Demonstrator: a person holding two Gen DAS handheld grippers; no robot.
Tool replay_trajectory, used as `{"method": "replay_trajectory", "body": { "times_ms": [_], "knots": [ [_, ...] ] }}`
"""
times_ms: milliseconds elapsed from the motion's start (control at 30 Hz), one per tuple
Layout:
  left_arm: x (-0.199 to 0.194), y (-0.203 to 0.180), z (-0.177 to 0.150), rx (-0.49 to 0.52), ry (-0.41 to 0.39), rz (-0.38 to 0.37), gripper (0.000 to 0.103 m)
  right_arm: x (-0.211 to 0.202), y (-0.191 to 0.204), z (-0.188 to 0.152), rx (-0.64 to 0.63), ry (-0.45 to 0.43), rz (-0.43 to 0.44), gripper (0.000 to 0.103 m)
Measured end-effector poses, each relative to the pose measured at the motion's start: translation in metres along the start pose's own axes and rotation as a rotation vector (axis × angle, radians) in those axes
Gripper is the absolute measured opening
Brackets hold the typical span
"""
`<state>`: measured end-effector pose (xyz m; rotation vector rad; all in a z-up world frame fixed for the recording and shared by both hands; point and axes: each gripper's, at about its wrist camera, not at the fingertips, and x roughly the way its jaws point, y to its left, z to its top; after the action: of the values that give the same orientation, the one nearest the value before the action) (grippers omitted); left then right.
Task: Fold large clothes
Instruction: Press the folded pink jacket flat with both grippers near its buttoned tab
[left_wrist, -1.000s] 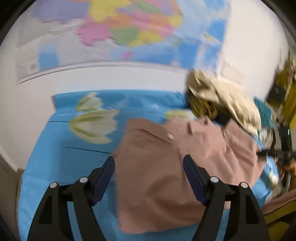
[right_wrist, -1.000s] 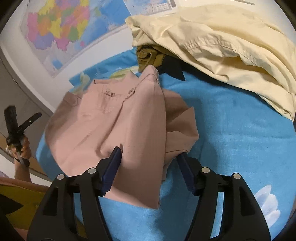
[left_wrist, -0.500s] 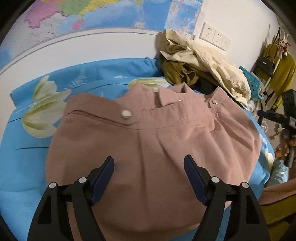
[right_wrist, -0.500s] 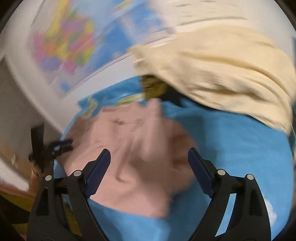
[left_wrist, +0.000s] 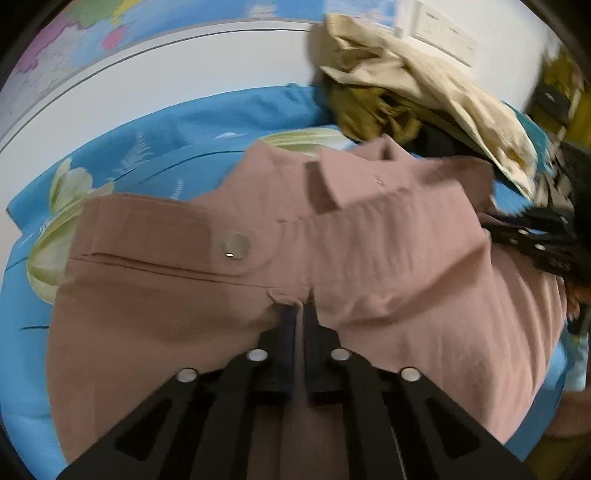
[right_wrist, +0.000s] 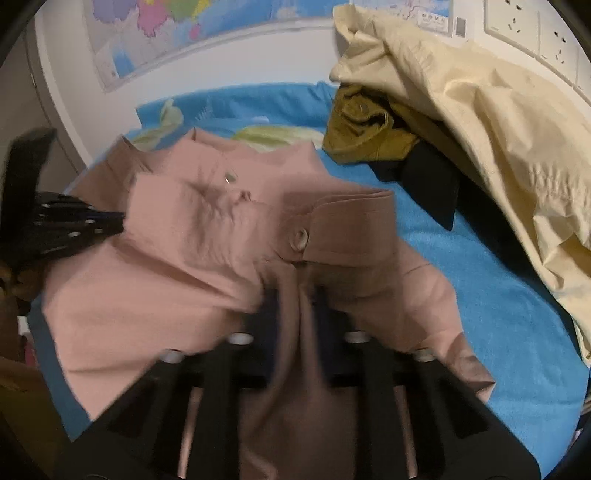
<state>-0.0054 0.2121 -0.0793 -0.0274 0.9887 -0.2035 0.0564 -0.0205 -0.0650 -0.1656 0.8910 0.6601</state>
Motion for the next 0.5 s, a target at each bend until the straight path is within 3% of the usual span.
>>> {"method": "replay_trajectory", "body": {
  "times_ms": [167, 233, 300, 400, 500],
  "knots": [
    [-0.031, 0.007, 0.025, -0.049, -0.141, 0.004, 0.002, -0.032, -0.012, 0.023, 0.088, -0.172, 0.044, 0.005],
    [-0.050, 0.014, 0.037, -0.082, -0.222, 0.000, 0.002, -0.044, -0.015, 0.036, 0.086, -0.259, 0.007, 0.005],
    [-0.057, 0.018, 0.044, -0.088, -0.254, 0.007, 0.004, -0.043, -0.021, 0.046, 0.111, -0.280, 0.012, 0.005],
    [-0.043, 0.028, 0.050, -0.093, -0.216, 0.067, 0.013, -0.003, -0.032, 0.055, 0.132, -0.189, 0.002, 0.009],
    [-0.027, 0.041, 0.042, -0.128, -0.153, 0.062, 0.028, 0.025, -0.037, 0.047, 0.136, -0.086, -0.018, 0.020]
  ]
}}
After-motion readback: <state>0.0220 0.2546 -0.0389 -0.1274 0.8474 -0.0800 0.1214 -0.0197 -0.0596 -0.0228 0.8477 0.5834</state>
